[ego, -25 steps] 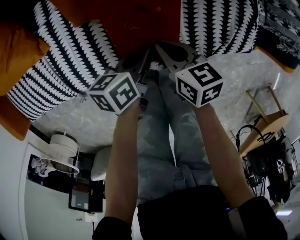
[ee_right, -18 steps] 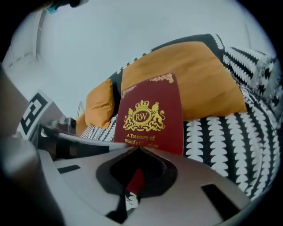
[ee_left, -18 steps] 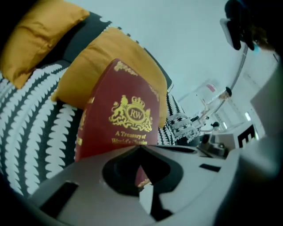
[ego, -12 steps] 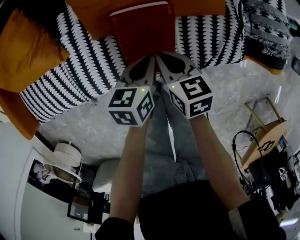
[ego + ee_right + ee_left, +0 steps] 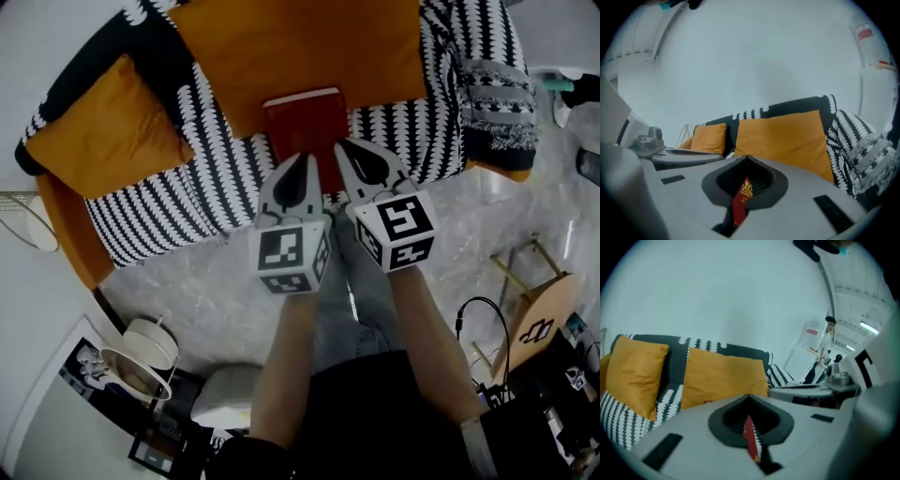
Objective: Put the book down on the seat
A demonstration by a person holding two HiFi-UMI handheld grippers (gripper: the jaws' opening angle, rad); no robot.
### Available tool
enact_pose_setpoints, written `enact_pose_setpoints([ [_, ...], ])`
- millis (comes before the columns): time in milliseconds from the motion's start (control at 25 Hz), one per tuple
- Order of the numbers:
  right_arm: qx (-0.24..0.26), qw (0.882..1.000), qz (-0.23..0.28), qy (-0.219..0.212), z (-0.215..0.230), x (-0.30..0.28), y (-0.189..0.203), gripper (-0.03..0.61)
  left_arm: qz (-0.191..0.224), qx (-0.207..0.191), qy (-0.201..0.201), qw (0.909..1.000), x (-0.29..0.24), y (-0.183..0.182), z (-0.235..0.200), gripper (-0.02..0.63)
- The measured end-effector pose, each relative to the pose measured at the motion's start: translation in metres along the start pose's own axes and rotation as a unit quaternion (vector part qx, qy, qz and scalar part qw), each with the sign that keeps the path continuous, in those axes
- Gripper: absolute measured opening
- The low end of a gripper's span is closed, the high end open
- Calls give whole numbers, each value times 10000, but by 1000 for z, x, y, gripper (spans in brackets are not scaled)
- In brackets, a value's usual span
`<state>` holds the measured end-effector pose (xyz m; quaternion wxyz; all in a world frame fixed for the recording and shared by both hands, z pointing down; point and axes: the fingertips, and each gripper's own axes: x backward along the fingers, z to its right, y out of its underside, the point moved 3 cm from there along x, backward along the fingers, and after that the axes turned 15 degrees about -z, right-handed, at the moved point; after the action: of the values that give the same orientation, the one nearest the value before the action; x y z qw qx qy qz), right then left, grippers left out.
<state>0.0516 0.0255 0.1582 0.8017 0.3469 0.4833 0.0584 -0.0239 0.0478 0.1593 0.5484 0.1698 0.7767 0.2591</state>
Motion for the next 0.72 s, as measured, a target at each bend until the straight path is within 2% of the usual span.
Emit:
enact_pose_setpoints([
  [240, 0, 9995, 303, -84, -19, 43, -42, 11, 261, 275, -371, 9986, 46, -42, 0, 12],
  [360, 58, 9986, 512, -118, -33, 69, -61, 11, 588, 351, -460, 9966, 78, -62, 2, 12],
  [480, 199, 9966, 793, -125, -41, 91, -85, 11, 1048, 231, -542, 9927, 105, -90, 10, 12],
  [600, 246, 9946, 1002, -89, -51, 115, -104, 11, 1324, -86, -686, 9888, 135, -111, 22, 12],
  [720, 537, 9904, 1273, -55, -61, 133, -137, 11, 1677, -240, -755, 9826, 158, -137, 30, 12],
])
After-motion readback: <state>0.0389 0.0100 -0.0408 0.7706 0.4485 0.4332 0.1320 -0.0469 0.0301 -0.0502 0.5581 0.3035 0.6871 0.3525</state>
